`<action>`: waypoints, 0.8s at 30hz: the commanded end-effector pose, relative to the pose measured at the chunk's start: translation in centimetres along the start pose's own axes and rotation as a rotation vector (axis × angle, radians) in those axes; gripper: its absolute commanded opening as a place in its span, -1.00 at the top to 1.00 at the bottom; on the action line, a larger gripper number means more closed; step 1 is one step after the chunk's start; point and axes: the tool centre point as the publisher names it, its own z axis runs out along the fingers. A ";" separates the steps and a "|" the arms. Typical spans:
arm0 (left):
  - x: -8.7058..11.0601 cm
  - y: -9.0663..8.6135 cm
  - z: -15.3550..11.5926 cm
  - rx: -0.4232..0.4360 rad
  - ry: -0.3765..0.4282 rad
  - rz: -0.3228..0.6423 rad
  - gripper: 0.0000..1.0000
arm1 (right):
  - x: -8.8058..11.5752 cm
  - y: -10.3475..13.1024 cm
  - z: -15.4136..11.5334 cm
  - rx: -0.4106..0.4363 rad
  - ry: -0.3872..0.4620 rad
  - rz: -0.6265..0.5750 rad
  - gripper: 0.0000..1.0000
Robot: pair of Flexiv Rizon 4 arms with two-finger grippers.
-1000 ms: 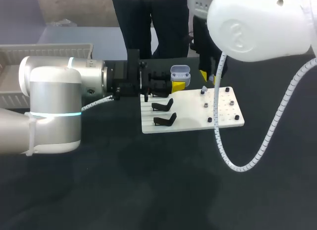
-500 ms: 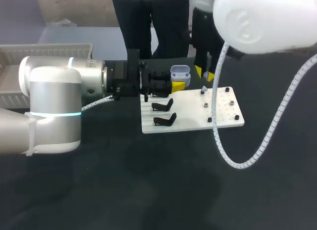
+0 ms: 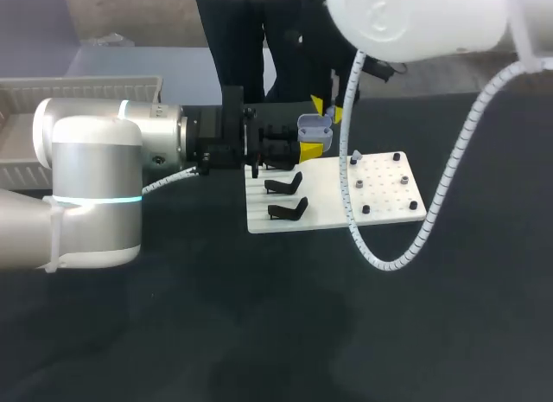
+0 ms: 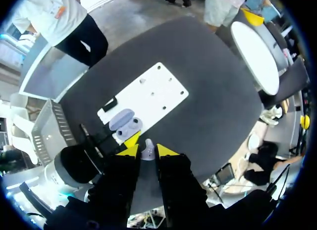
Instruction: Pick up each earbud case from the left stands, insert the matching earbuds, close the lid, and place the case in the box.
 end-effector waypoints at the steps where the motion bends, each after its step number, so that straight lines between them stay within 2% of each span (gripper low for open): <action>1: 0.1 -0.2 0.0 -0.008 -0.007 0.005 1.00 | -0.6 1.3 1.0 0.038 0.009 -0.003 1.00; 24: 0.1 -0.2 0.0 -0.008 -0.007 0.005 1.00 | -1.6 2.0 3.4 0.073 0.009 -0.020 1.00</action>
